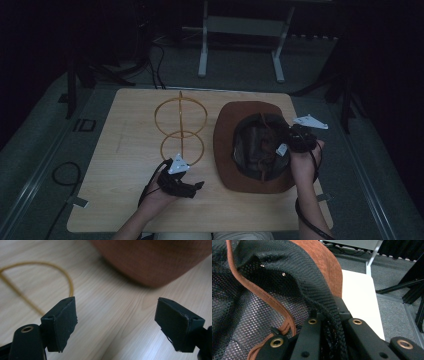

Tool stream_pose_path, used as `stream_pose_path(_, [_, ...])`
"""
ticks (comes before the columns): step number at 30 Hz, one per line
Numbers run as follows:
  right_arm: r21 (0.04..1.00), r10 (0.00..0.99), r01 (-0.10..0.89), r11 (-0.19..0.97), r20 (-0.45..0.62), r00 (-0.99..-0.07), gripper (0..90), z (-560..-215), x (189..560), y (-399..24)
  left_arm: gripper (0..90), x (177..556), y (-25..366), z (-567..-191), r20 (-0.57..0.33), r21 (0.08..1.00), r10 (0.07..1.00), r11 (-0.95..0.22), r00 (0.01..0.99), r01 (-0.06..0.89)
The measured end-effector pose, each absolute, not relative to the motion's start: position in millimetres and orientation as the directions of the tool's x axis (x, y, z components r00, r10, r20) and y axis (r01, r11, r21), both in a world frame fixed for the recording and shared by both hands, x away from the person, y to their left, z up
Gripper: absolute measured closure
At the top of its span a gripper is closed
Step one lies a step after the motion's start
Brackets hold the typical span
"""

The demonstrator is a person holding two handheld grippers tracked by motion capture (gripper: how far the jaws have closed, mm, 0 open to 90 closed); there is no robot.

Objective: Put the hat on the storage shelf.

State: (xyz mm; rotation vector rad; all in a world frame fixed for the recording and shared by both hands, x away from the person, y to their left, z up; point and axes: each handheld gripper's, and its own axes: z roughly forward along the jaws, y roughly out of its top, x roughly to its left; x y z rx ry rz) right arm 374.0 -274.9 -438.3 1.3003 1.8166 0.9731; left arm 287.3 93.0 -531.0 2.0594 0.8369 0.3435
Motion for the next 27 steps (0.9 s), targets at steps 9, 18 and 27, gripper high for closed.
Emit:
stream_pose_path(9, [0.873,0.956,0.435,0.220,-0.104,-0.275,85.8,-438,368,-275,18.2,303,58,-499,-0.035,0.820,0.626,-0.428,0.779,0.381])
stream_pose_path(18, [0.883,0.952,0.409,0.228,-0.114,-0.283,85.8,-431,359,-273,19.6,314,26,-460,0.010,0.846,0.599,-0.432,0.801,0.313])
stream_pose_path(27, [0.895,0.955,0.393,0.210,-0.101,-0.279,85.8,-425,354,-275,19.9,321,2,-433,0.052,0.864,0.607,-0.426,0.793,0.269])
